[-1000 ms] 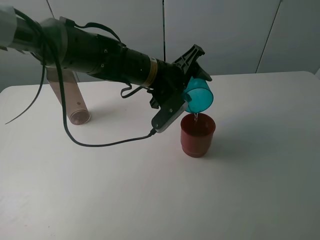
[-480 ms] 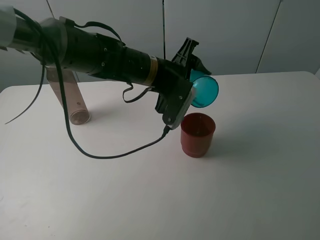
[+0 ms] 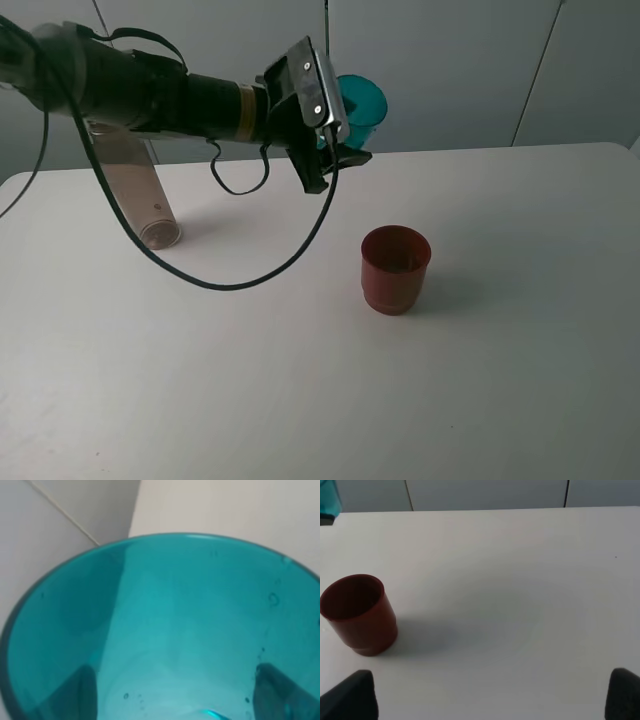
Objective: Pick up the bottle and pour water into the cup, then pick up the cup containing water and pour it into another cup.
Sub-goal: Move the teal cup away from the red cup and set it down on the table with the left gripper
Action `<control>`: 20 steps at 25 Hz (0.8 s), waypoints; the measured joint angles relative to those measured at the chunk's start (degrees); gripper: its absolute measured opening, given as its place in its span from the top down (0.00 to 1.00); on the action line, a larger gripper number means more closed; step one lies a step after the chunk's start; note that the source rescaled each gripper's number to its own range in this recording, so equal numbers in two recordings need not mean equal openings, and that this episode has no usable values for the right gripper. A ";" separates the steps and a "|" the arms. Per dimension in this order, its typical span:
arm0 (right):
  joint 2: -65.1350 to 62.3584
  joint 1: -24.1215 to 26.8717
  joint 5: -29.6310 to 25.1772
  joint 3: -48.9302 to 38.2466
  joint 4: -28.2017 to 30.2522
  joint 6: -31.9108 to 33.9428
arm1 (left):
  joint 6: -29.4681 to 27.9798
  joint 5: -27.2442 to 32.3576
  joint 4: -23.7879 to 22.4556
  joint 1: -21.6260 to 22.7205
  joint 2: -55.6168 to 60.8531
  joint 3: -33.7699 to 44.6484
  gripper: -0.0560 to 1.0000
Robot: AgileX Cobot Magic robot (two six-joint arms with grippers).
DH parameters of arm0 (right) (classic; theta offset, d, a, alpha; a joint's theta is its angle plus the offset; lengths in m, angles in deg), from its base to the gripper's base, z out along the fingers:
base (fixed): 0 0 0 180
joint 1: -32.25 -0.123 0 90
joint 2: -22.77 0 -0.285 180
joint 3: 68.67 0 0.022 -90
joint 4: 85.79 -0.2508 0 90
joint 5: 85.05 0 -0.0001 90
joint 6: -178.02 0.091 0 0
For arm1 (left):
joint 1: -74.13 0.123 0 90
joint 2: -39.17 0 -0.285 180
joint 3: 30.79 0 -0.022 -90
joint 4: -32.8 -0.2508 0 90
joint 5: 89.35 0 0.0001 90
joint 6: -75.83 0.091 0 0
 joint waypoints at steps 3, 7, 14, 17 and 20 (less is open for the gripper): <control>0.00 0.00 0.00 0.00 0.00 0.13 | -2.13 -5.69 1.95 3.56 -2.76 -0.24 0.82; 0.00 0.00 0.00 0.00 0.00 0.13 | -0.68 -10.74 3.80 6.57 -8.56 -0.34 0.82; 0.00 0.00 0.00 0.00 0.00 0.13 | 5.31 -15.62 11.72 8.44 -16.47 -0.34 0.82; 0.00 0.00 0.00 0.00 0.00 0.13 | 11.02 -19.89 17.38 8.44 -20.92 -0.34 0.82; 0.00 0.00 0.00 0.00 0.00 0.13 | 13.32 -23.43 21.18 8.44 -23.71 -0.34 0.82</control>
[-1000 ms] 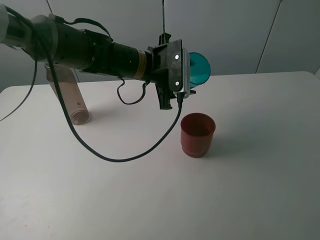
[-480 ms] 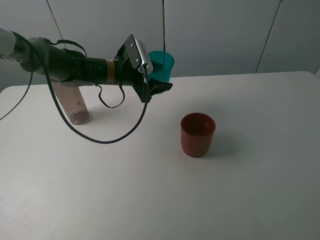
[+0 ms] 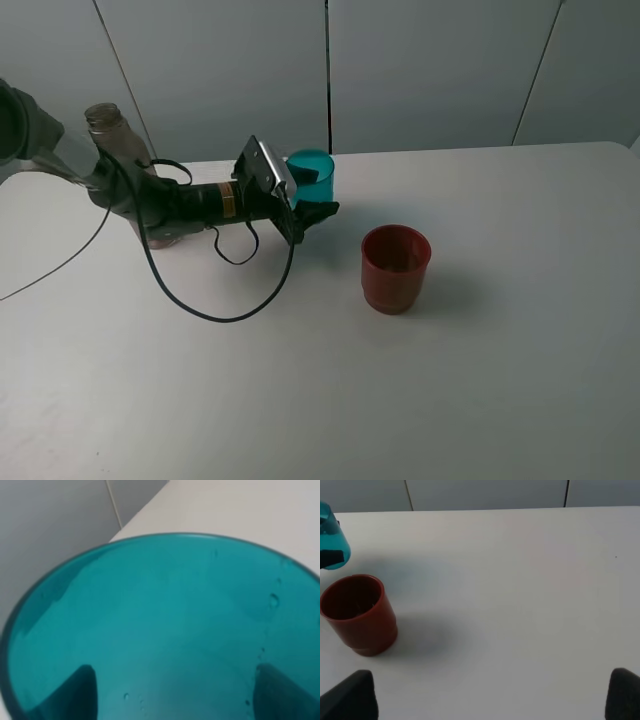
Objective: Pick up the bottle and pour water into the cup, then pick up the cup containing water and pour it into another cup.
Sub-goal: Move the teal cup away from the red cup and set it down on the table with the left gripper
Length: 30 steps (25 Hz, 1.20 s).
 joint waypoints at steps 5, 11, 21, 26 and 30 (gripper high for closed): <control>0.00 0.00 0.00 0.00 0.00 0.00 | 1.36 -1.26 1.94 0.00 -1.89 -0.03 0.82; 0.00 0.00 0.00 0.00 0.00 0.00 | 1.36 -1.58 2.44 0.82 -2.97 -0.03 0.82; 0.00 0.00 0.00 0.00 0.00 0.00 | 1.36 -1.45 2.22 0.95 -2.97 -0.12 0.82; 0.00 0.00 0.00 0.00 0.00 0.00 | 1.36 -1.45 1.66 0.95 -2.84 -0.12 0.82; 0.00 0.00 0.00 0.00 0.00 0.00 | 1.36 -0.15 1.24 0.95 -1.46 -0.12 0.19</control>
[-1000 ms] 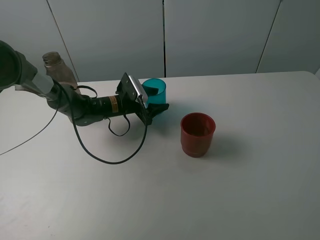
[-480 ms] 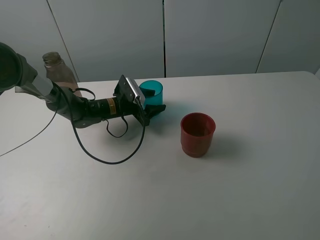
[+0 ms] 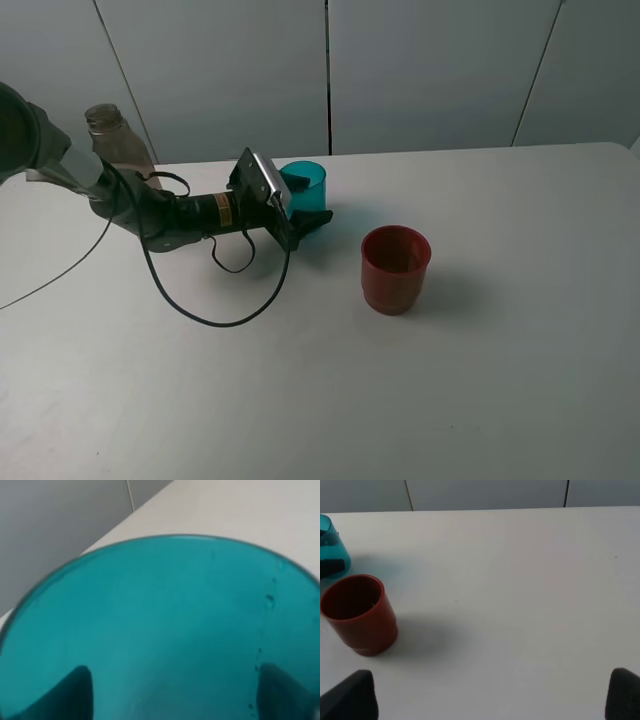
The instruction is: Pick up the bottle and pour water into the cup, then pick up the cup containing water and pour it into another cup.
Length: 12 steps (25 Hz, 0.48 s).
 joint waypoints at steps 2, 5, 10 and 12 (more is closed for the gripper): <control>0.00 0.00 0.00 0.00 0.00 0.00 | 0.00 0.24 -0.05 0.00 1.35 0.00 0.05; 0.00 0.00 0.00 0.00 0.00 0.00 | 0.00 0.46 -0.74 0.00 3.80 0.00 0.03; 0.00 0.00 0.00 0.00 0.00 0.00 | -3.32 4.05 -1.53 -0.64 9.16 0.00 0.03; 0.00 0.00 0.00 0.00 0.00 0.00 | -6.22 5.98 -1.64 -1.11 11.51 0.00 0.03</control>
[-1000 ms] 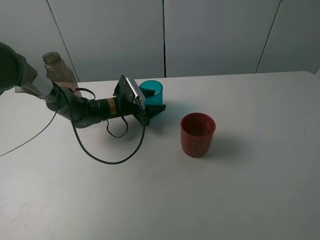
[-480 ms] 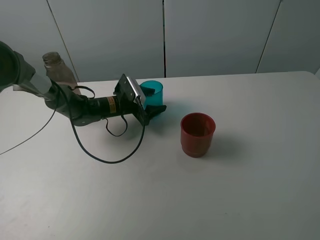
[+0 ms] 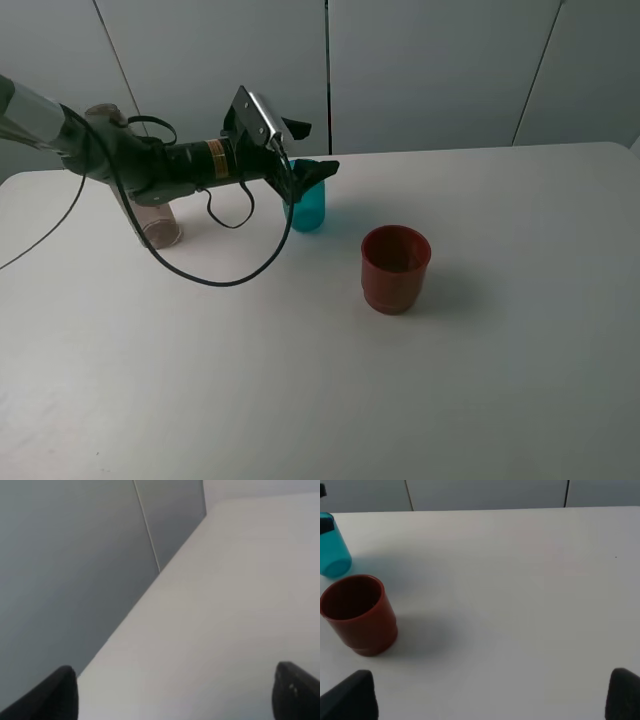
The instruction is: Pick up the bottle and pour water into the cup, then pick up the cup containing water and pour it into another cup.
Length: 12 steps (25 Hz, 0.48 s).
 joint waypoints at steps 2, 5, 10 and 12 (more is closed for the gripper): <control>0.00 0.00 0.00 0.00 0.00 0.00 | -3.82 2.42 -0.09 -0.57 2.79 0.00 0.03; 0.00 0.00 0.00 0.00 0.00 0.00 | -9.71 9.08 -0.21 -1.63 7.38 0.00 0.03; 0.00 0.00 0.00 0.00 0.00 0.00 | -18.54 22.63 -0.32 -2.98 16.13 0.10 0.03; 0.00 0.00 0.00 0.00 0.00 0.00 | -21.09 27.74 -0.49 -3.39 20.20 0.10 0.03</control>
